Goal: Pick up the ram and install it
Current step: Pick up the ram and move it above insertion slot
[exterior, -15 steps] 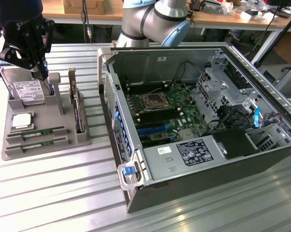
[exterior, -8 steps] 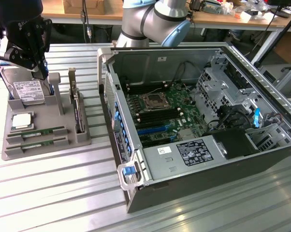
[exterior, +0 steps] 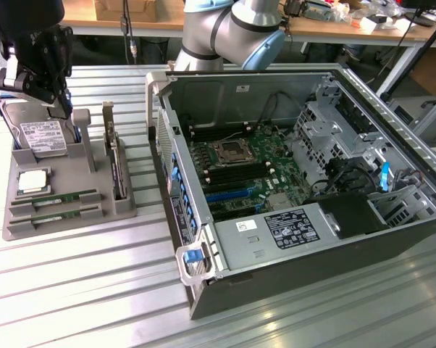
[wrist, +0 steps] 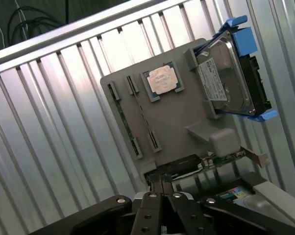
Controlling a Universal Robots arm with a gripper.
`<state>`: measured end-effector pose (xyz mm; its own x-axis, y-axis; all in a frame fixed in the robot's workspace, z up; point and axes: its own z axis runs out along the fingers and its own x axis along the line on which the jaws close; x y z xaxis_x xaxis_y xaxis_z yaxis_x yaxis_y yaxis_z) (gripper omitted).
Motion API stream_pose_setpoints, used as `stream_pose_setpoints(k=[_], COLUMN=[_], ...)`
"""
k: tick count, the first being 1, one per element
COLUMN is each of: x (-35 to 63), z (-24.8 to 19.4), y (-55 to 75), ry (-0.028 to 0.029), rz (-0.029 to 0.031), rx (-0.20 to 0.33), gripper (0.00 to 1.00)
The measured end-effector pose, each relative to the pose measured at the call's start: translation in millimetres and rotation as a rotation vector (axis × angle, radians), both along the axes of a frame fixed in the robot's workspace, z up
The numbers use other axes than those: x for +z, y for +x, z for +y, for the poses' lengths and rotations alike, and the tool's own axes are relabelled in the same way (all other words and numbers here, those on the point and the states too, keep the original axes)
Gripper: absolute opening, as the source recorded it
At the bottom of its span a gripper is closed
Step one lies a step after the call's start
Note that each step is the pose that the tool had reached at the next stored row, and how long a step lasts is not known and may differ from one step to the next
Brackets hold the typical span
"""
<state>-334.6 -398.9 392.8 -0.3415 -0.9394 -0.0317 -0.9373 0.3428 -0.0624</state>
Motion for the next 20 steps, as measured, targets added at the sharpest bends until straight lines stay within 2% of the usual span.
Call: stream_pose_setpoints(k=[2,7,12,20], x=[0.0,0.0,0.0,0.0], z=[0.0,0.0,0.0,0.0], y=[0.0,0.0,0.0,0.0], ry=[0.0,0.0,0.0,0.0], rz=[0.0,0.0,-0.0001,-0.0001], rx=[0.017,0.097,0.135,0.236], gripper=[0.11,0.11,0.11,0.11])
